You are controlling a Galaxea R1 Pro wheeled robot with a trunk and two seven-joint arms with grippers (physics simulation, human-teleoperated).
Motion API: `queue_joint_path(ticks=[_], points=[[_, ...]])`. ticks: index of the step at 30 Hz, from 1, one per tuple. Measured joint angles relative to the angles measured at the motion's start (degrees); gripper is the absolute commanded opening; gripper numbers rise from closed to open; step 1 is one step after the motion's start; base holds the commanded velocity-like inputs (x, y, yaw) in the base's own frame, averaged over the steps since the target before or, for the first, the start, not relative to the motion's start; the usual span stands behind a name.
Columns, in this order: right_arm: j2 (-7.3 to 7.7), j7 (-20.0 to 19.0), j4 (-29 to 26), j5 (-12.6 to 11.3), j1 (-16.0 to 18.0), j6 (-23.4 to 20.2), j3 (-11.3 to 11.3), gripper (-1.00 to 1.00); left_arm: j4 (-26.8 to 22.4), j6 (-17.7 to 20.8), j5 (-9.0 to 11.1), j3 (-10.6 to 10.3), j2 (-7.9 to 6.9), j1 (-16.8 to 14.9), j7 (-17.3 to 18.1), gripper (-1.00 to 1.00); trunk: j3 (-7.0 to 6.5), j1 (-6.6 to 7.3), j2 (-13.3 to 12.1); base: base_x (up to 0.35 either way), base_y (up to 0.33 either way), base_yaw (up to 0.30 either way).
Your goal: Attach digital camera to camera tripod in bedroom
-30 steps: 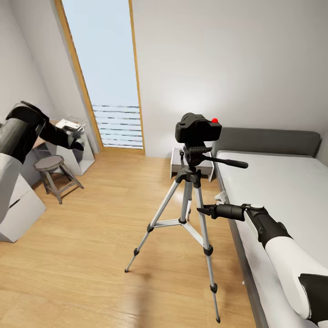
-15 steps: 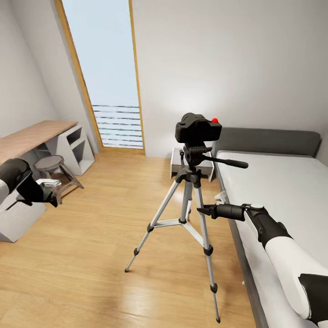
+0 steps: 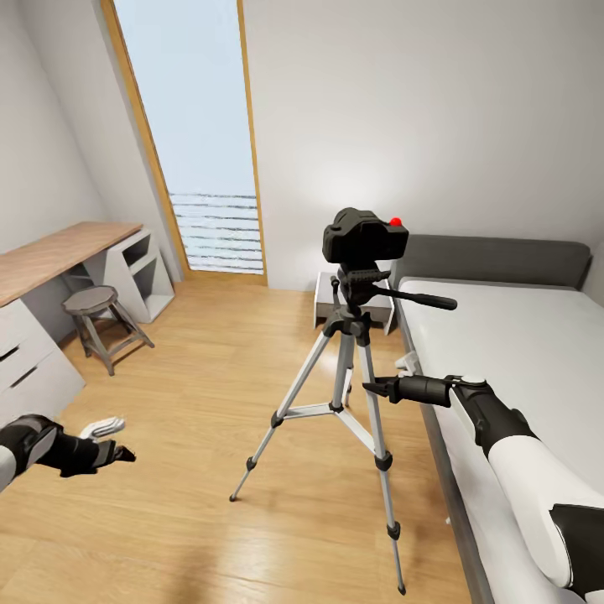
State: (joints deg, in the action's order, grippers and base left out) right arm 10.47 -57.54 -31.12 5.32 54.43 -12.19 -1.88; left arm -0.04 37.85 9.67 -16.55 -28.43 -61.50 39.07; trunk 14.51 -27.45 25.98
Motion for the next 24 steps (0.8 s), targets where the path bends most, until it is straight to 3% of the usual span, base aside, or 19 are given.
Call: queue_joint_path(ticks=[1, 4, 10, 12, 13, 15, 16, 18, 19, 20, 21, 23, 24], points=[[0.00, 0.0, 0.0, 0.0, 0.0, 0.0, 0.0, -1.00, 0.0, -0.8, 2.1, -0.1, 0.31, 2.4, -0.1, 1.00, 0.01, 0.00, 0.0, 0.000, 0.000, 0.000], [0.00, 0.0, 0.0, 0.0, 0.0, 0.0, 0.0, -1.00, 0.0, -1.8, 5.5, 0.1, 1.47, 7.3, -0.1, 1.00, 0.00, 0.00, 0.0, 0.000, 0.000, 0.000], [0.00, 0.0, 0.0, -0.1, 0.0, -0.1, 0.1, -1.00, 0.0, -4.1, 7.5, 0.1, 6.28, 16.0, -1.5, 1.00, 0.00, 0.00, 0.0, 0.000, 0.000, 0.000], [0.00, 0.0, 0.0, -0.1, 0.0, -0.1, 0.1, -1.00, 0.0, -7.0, 7.7, 0.1, 8.51, 19.0, -4.0, 1.00, 0.00, 0.00, 0.0, 0.000, 0.000, 0.000], [0.00, 0.0, 0.0, -0.1, 0.0, -0.1, 0.1, -1.00, 0.0, -9.5, 7.8, 0.0, 9.97, 20.8, -7.0, 1.00, 0.01, 0.00, 0.0, 0.000, 0.000, 0.000], [0.00, 0.0, 0.0, -0.1, 0.0, -0.1, 0.2, -1.00, 0.0, -12.0, 8.0, 0.2, 11.41, 22.4, -11.3, 1.00, 0.00, 0.00, 0.0, 0.000, 0.000, 0.000], [-0.02, 0.0, -0.1, -0.1, 0.0, -0.1, 0.2, -1.00, 0.0, -14.1, 8.3, 0.2, 12.46, 23.7, -16.6, 1.00, 0.01, 0.00, 0.0, 0.000, 0.000, 0.000], [-0.01, 0.0, 0.0, -0.1, 0.0, -0.1, 0.2, -1.00, 0.0, -15.6, 8.9, 0.3, 13.37, 24.5, -22.9, 1.00, 0.00, 0.00, 0.0, 0.000, 0.000, 0.000], [-0.01, 0.0, -0.1, -0.1, 0.0, -0.1, 0.2, -1.00, 0.0, -16.5, 10.1, 0.3, 14.01, 25.2, -29.2, 1.00, 0.00, 0.00, 0.0, 0.000, 0.000, 0.000], [-0.01, 0.0, -0.1, -0.1, 0.0, -0.1, 0.2, -1.00, 0.0, -16.9, 11.0, 0.4, 14.29, 25.5, -32.5, 1.00, 0.00, 0.00, 0.0, 0.000, 0.000, 0.000], [0.00, 0.0, -0.1, -0.1, 0.0, -0.1, 0.2, -1.00, 0.0, -17.5, 13.0, 0.4, 14.74, 26.0, -38.2, 1.00, 0.00, 0.00, 0.0, 0.000, 0.000, 0.000], [-0.01, 0.0, 0.0, -0.1, 0.0, -0.1, 0.2, -1.00, 0.0, -17.9, 15.7, 0.5, 15.05, 26.6, -43.1, 1.00, 0.00, 0.00, 0.0, 0.000, 0.000, 0.000], [0.00, 0.0, -0.1, -0.1, 0.0, -0.1, 0.2, -1.00, 0.0, -18.2, 18.7, 0.5, 15.22, 27.0, -47.0, 1.00, 0.00, 0.00, 0.0, 0.000, 0.000, 0.000]])
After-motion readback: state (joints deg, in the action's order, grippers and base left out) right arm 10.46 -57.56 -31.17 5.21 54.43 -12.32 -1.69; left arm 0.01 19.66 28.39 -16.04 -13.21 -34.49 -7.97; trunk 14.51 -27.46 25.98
